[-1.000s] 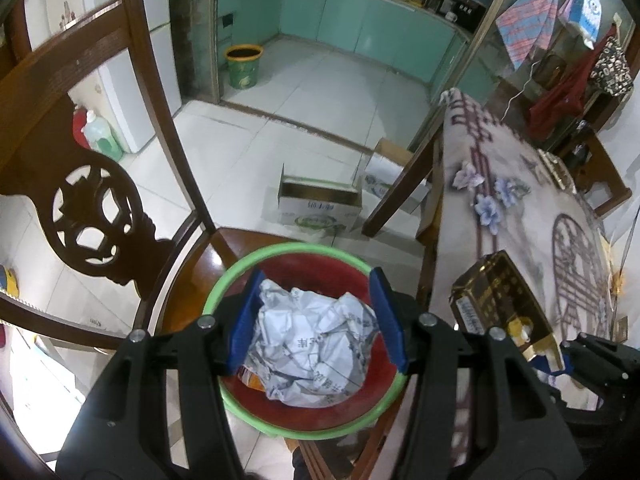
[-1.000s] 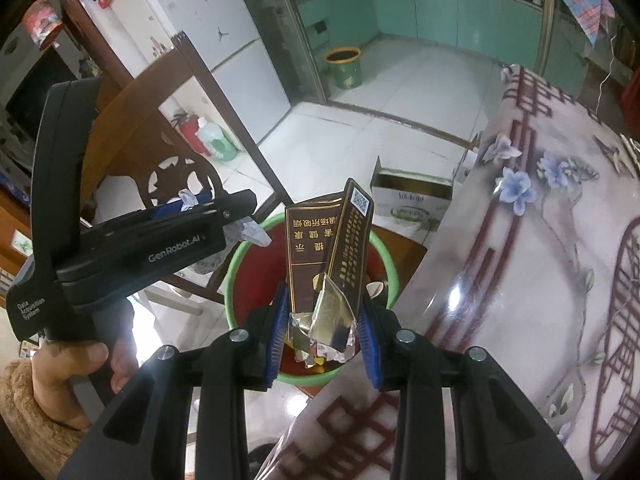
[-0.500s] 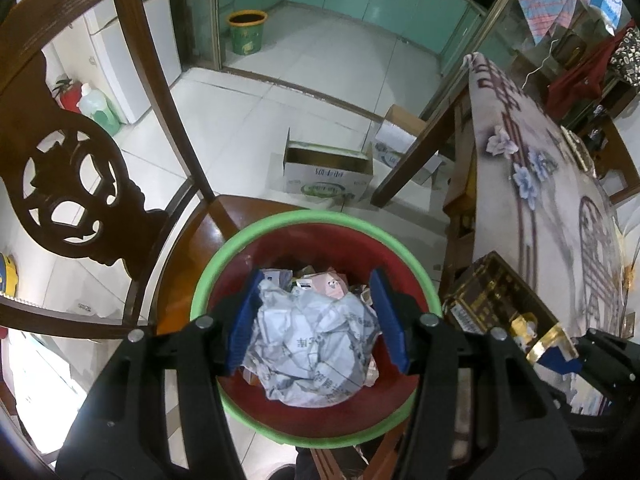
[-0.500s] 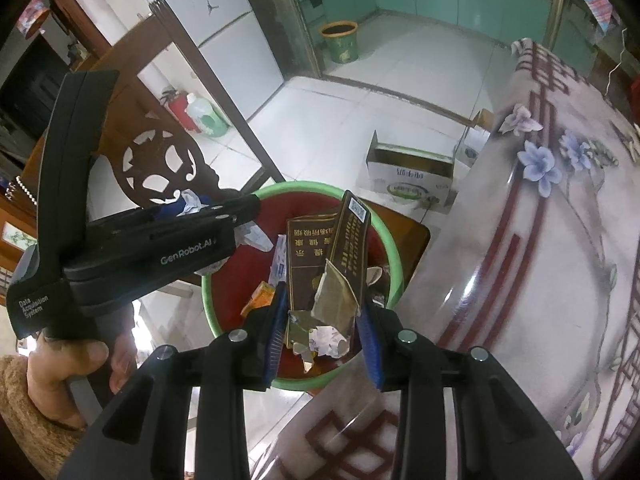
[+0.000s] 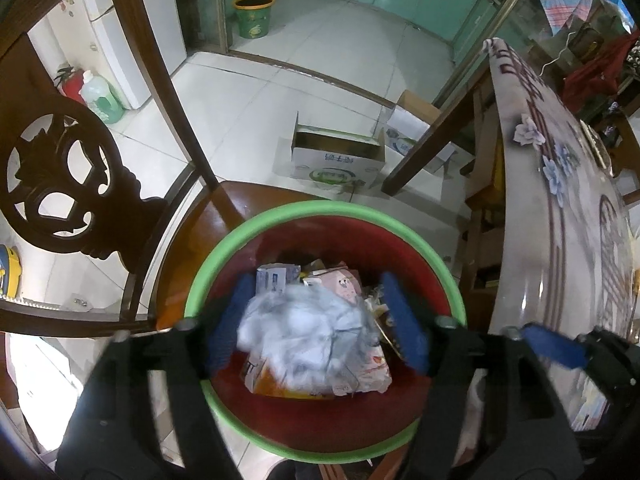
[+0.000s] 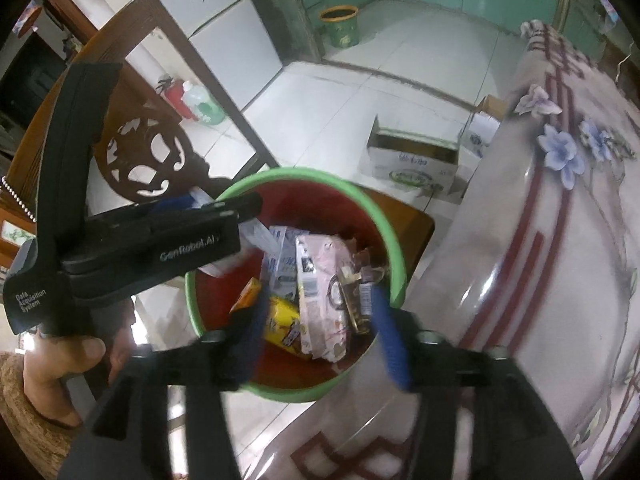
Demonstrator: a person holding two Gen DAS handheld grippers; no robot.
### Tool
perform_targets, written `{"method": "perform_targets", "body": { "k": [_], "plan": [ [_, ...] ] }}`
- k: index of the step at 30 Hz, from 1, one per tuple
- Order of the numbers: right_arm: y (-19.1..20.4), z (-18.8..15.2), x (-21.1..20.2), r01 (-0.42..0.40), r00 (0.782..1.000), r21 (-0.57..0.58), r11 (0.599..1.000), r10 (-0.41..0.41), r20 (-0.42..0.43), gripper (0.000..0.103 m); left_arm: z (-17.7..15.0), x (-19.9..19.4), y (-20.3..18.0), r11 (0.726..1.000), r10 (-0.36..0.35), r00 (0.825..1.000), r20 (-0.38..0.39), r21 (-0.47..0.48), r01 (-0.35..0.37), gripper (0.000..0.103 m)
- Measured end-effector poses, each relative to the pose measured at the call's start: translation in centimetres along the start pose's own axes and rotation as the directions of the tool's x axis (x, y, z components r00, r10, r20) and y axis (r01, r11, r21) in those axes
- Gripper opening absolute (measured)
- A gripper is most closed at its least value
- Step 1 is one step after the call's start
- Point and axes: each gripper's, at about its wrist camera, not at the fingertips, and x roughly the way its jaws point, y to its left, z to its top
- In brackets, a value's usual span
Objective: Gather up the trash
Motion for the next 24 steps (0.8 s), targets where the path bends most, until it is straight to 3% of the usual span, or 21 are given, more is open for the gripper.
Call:
{"method": "perform_targets", "body": {
  "k": [8, 19, 24],
  "plan": [
    [-1.0, -0.2, -2.2, 0.033, 0.998, 0.009, 0.999, -0.033, 0.061, 0.064, 0.1, -1.7, -0.7, 1.0, 0.02, 0.999, 0.045, 0.011, -0.02, 0.084],
    [-2.2, -1.8, -6.8, 0.068, 0.985, 0.05, 0.996, -0.074, 0.154, 0.066, -1.2, -6.1, -2.3, 1.0, 0.009, 0.993, 0.121, 0.028, -0.012, 0.084],
    [-2.4, -3.0, -9.3, 0.096, 0.971, 0.067, 0.993, -0.108, 0.215, 0.077, -1.9, -8.5, -3.3, 0.999, -0.003, 0.987, 0.16, 0.04, -0.003, 0.085]
  ]
}}
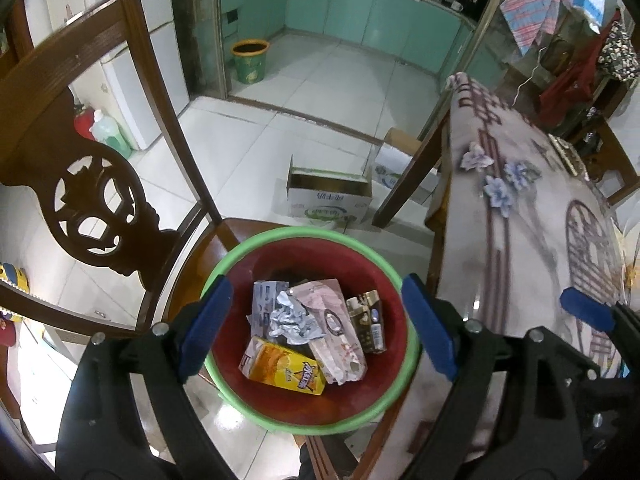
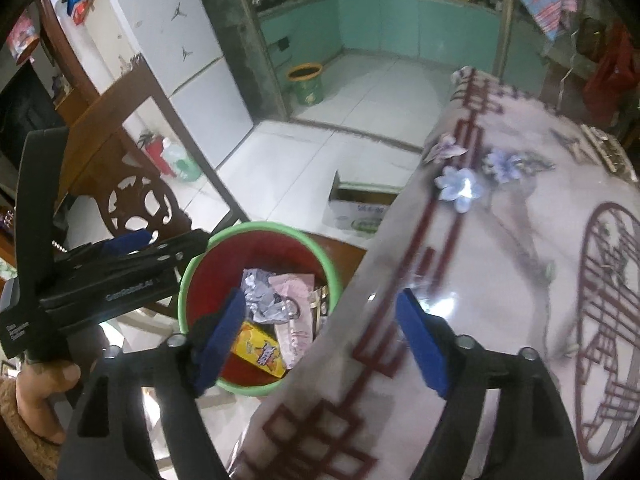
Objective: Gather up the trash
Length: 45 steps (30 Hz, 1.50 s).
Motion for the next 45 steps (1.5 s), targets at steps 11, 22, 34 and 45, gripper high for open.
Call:
{"method": "perform_targets", "body": {
  "k": [11, 22, 34, 45],
  "plan": [
    [-4.0, -1.5, -6.7, 0.108, 0.973, 0.089, 0.99, -0.123, 0.196, 0.089, -0.5, -5.5, -4.4, 0.997, -0.053, 0.99, 0.134, 0.059, 0.045, 0.096],
    [-8.9, -4.1, -11.1, 0.131, 0.927, 0.174, 0.976, -0.183, 0.327, 0.096, -1.2, -8.6, -10.0, 0.989, -0.131, 0.964, 0.233, 0.101, 0.11, 0.098],
    [-11.7, -5.7, -15.5, 0.175, 0.844, 0.149, 0.973, -0.227, 0.485, 0.096, -2.2, -10.2, -14.4, 0.992, -0.086, 0.937, 0.337, 0.117, 0.049, 0.098],
    [-16.2, -7.6, -20.4, 0.138, 0.735, 0.266, 0.954, -0.279, 0.618, 0.096, -2.6, -11.8, -17.8, 0.99, -0.095, 0.903, 0.419, 0.135, 0.042, 0.098]
  ]
}}
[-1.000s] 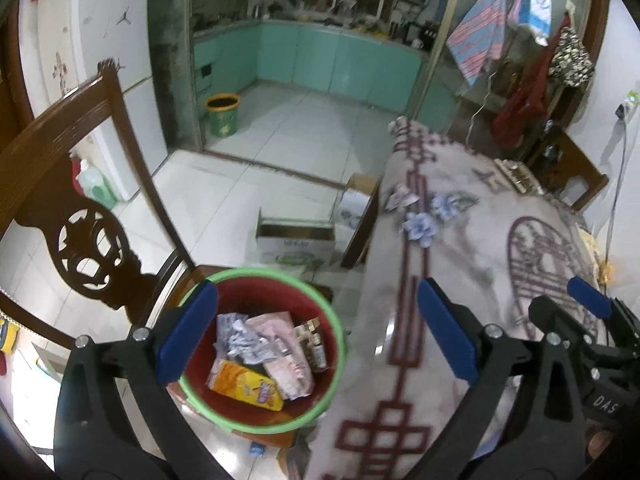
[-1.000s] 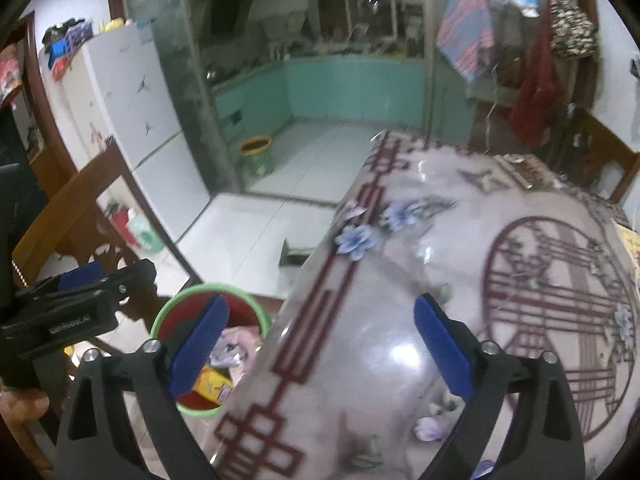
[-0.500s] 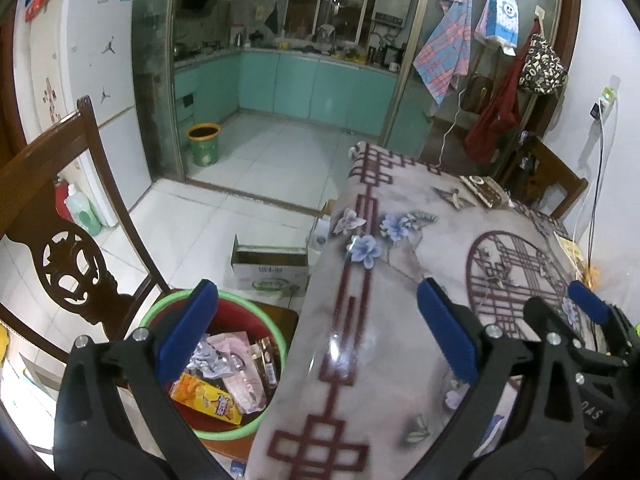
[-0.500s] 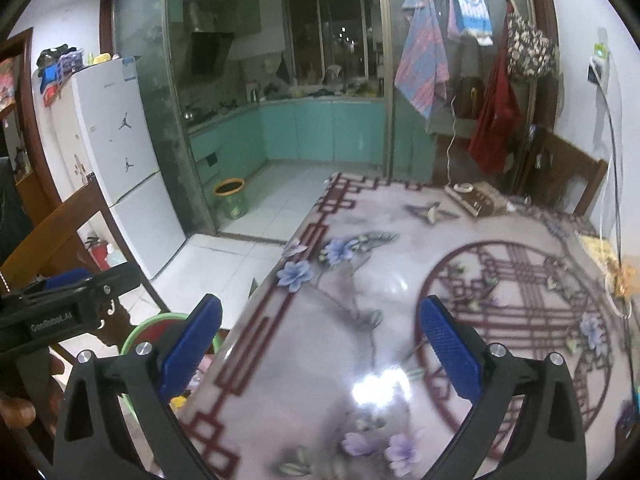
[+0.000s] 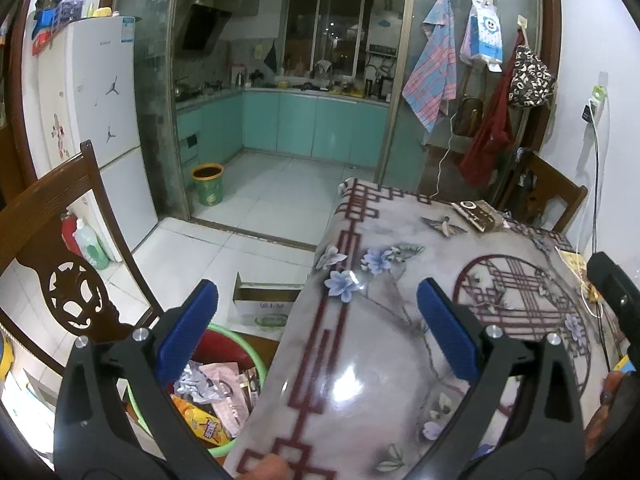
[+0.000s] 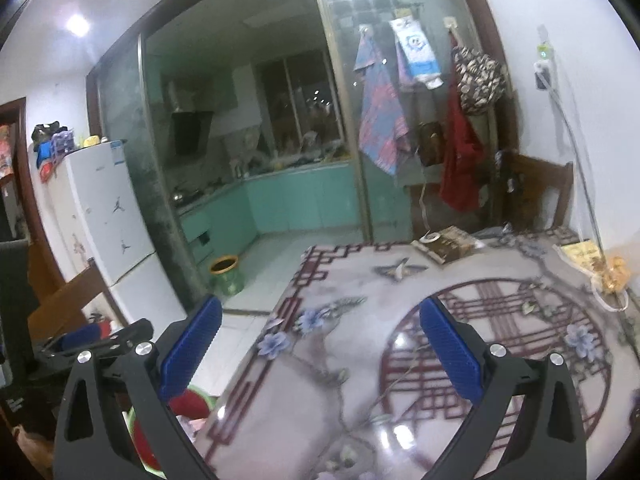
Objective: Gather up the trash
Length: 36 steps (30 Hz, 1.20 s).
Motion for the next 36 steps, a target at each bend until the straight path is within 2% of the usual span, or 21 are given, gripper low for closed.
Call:
{"method": "perform_targets", "body": {
  "k": [6, 9, 19, 36],
  "plan": [
    [-0.1, -0.7, -0.8, 0.064, 0.996, -0.109, 0.992, -0.057, 0.066, 0.096, 0.0, -0.2, -1.3, 1.0, -0.006, 1.0, 0.012, -0.002, 0.006, 0.098],
    [-0.4, -0.9, -0.2, 0.018, 1.0, -0.108, 0.994, -0.016, 0.023, 0.096, -0.1, -0.2, -1.6, 1.0, -0.002, 1.0, 0.016, -0.006, 0.002, 0.098],
    [-0.7, -1.2, 1.0, -0.018, 0.999, -0.123, 0.992, 0.014, -0.035, 0.096, -0.1, -0.5, -1.5, 0.999, 0.019, 1.0, 0.021, -0.028, -0.019, 0.098],
    [-0.4, -1.3, 1.4, -0.046, 0.997, -0.109, 0.993, 0.039, -0.067, 0.096, -0.1, -0.8, -0.8, 0.999, 0.032, 0.999, 0.028, -0.045, -0.03, 0.098]
  ]
}}
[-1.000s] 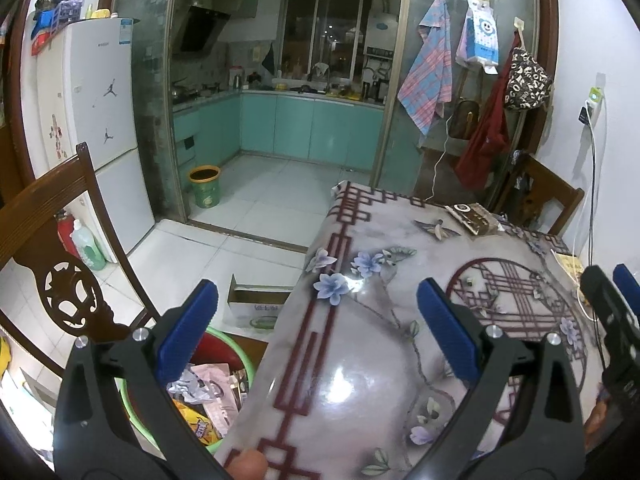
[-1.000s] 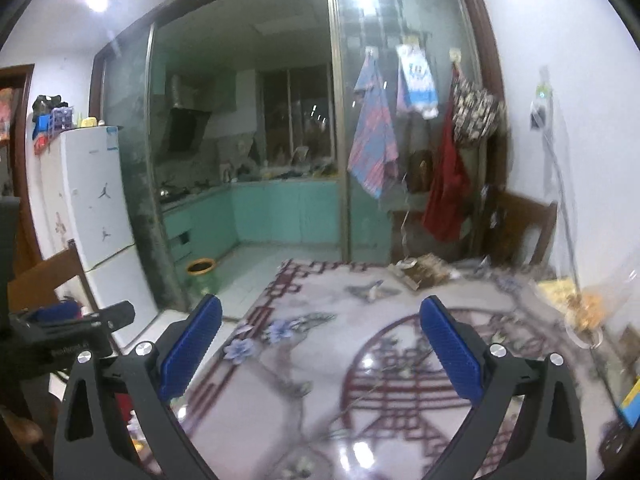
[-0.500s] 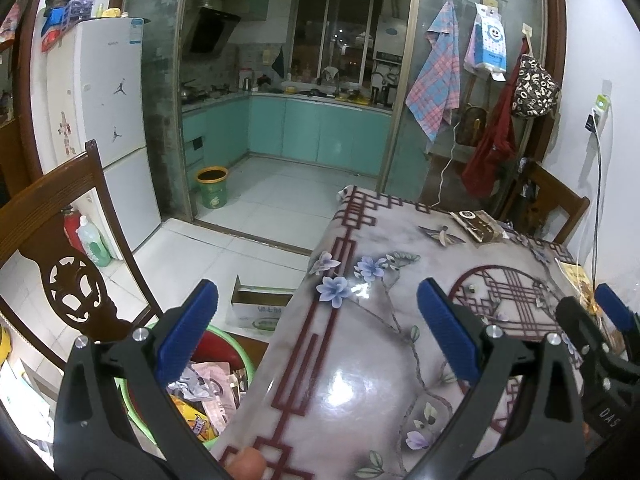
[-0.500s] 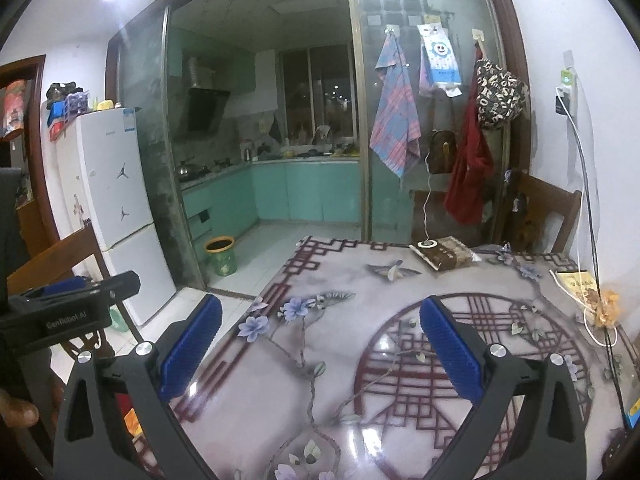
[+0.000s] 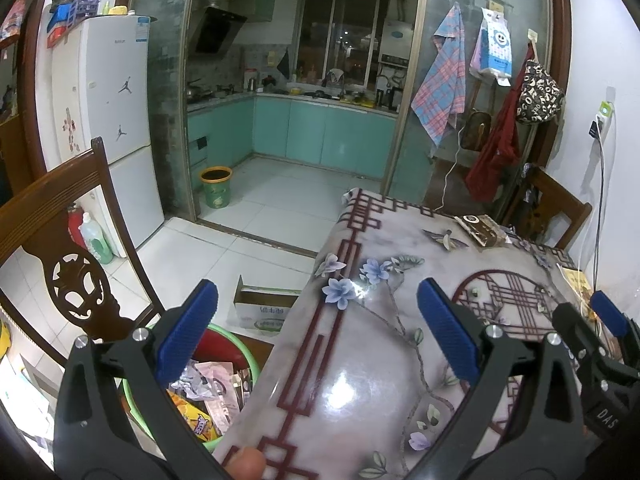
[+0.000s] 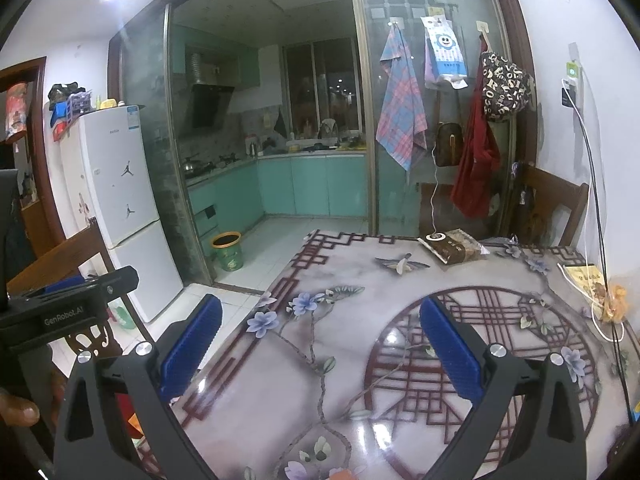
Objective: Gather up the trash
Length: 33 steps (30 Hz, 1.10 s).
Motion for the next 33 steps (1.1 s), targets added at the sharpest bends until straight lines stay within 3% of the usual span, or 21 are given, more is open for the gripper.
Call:
{"method": "perform_targets", "body": {
  "k": [20, 25, 33],
  "plan": [
    [0.1, 0.8, 0.2, -0.015, 0.998, 0.012, 1.0, 0.015, -0.056, 0.096, 0.9, -0.3, -0.1, 1.0, 0.024, 1.0, -0.006, -0.005, -0.024, 0.098],
    [0.3, 1.4, -0.1, -0.003, 0.999, 0.003, 1.0, 0.003, -0.049, 0.096, 1.3, -0.6, -1.1, 0.996, 0.08, 0.997, 0.017, 0.024, -0.081, 0.098],
    [0.2, 1.8, -0.5, 0.018, 0.999, -0.012, 1.0, -0.019, -0.039, 0.096, 1.7, -1.5, -2.6, 0.997, 0.042, 0.998, 0.038, 0.065, -0.045, 0.098]
  ]
}}
